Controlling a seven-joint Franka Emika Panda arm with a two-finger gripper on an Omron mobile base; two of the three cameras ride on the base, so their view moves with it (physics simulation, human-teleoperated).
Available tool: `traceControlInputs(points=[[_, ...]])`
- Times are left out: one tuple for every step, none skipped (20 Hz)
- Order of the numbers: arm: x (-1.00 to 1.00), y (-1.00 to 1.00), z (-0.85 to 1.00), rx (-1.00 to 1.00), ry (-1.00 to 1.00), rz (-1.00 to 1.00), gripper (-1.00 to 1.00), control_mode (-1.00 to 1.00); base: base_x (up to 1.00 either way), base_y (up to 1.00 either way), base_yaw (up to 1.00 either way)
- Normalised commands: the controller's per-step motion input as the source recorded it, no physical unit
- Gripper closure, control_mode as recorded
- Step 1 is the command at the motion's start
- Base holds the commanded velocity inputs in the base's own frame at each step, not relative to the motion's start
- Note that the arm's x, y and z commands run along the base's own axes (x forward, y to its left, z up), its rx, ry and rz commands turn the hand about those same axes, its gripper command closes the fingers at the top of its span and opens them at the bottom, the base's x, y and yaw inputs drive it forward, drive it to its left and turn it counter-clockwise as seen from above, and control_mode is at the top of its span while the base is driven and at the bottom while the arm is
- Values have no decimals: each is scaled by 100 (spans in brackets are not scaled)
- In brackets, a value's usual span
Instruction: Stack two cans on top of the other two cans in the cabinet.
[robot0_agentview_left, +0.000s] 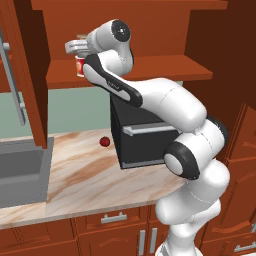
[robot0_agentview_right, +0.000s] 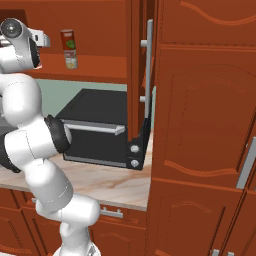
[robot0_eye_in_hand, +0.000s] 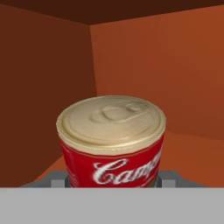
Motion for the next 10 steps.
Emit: traceControlInputs(points=[[14, 17, 0, -2, 0, 0, 100, -100, 0, 0, 0], [16, 17, 0, -2, 0, 0, 100, -100, 0, 0, 0], [14, 13, 0, -1, 0, 0, 100, -100, 0, 0, 0], [13, 11, 0, -1, 0, 0, 100, -100, 0, 0, 0], [15, 11, 0, 0, 0, 0, 100, -100, 0, 0, 0], [14, 13, 0, 0, 0, 0, 100, -100, 0, 0, 0], [14, 13, 0, -1, 0, 0, 100, -100, 0, 0, 0], [15, 11, 0, -1, 0, 0, 100, -100, 0, 0, 0], [14, 6, 3, -2, 0, 0, 100, -100, 0, 0, 0], [8, 4, 12, -1, 0, 0, 100, -100, 0, 0, 0]])
